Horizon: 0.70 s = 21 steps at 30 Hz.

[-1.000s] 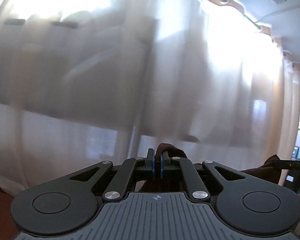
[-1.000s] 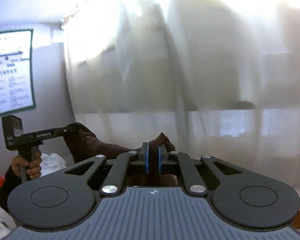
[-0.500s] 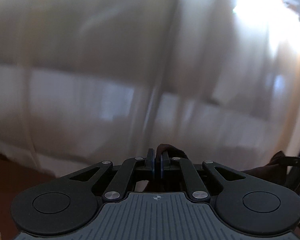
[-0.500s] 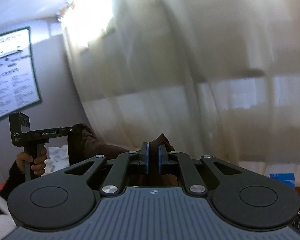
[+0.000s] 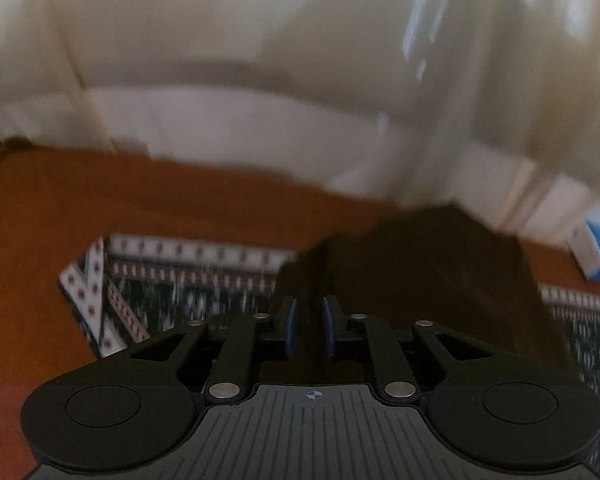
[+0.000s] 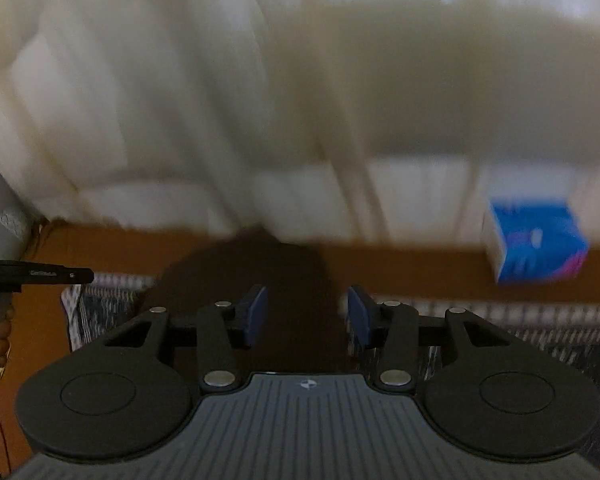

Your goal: Fold clothes

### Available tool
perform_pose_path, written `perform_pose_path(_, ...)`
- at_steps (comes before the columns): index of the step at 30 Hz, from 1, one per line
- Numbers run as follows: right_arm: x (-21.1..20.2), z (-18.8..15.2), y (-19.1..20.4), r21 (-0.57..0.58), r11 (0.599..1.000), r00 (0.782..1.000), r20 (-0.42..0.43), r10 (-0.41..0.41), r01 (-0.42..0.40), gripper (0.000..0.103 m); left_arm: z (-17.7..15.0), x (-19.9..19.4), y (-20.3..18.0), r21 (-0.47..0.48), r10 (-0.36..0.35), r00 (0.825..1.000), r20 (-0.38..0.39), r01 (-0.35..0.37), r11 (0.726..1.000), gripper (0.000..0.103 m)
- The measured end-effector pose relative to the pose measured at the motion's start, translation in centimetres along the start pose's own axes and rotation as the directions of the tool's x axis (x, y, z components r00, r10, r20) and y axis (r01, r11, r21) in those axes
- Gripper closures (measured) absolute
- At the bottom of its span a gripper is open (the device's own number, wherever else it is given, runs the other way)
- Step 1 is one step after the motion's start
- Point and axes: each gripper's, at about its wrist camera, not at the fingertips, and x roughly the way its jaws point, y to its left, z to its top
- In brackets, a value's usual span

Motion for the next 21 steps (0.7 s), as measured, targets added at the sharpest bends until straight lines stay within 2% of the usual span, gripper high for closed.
perform_pose_path(2, 0.3, -1.9, -0.6, 0.004, 1.000, 0.999, -0.035, 0.007, -0.007, 0.051, -1.8, -0.8, 0.8, 0.023, -0.013, 1.000, -0.018, 0.013, 1.000, 0.071)
perform_pose_path(4, 0.0, -3.6, -1.0, 0.020, 1.000, 0.998, -0.062, 0.013, -0.012, 0.051, -3.8, -2.1, 1.0, 0.050, -0.029, 0.999, -0.039, 0.031, 0.998, 0.060)
perform_pose_path(6, -0.5, -5.1, -1.2, 0.041, 0.999, 0.996, -0.087, 0.019, -0.015, 0.050, -6.4, -3.8, 1.1, 0.074, -0.050, 0.995, -0.084, 0.057, 0.996, 0.054)
perform_pose_path(8, -1.0, -6.6, -1.4, 0.062, 0.998, 0.993, -0.111, 0.025, -0.018, 0.049, -9.3, -5.1, 1.0, 0.102, -0.049, 0.990, -0.130, 0.062, 0.993, 0.052)
perform_pose_path(10, -1.5, -8.1, -1.4, 0.080, 0.996, 0.990, -0.134, 0.034, -0.023, 0.048, -12.0, -6.3, 0.8, 0.128, -0.051, 0.985, -0.163, 0.072, 0.989, 0.043)
perform_pose_path(13, -2.5, -10.3, -0.4, 0.093, 0.995, 0.986, -0.158, 0.057, -0.043, 0.046, -14.9, -7.6, 0.3, 0.138, -0.023, 0.983, -0.184, 0.049, 0.989, 0.036)
perform_pose_path(17, -3.8, -12.9, 1.1, 0.119, 0.991, 0.982, -0.171, 0.083, -0.063, 0.042, -18.5, -9.1, -0.1, 0.144, 0.006, 0.977, -0.212, 0.026, 0.989, 0.035)
perform_pose_path(21, -4.8, -15.0, 2.2, 0.140, 0.987, 0.977, -0.186, 0.107, -0.081, 0.042, -20.5, -10.1, -0.2, 0.089, -0.058, 0.966, -0.251, 0.082, 0.993, 0.034)
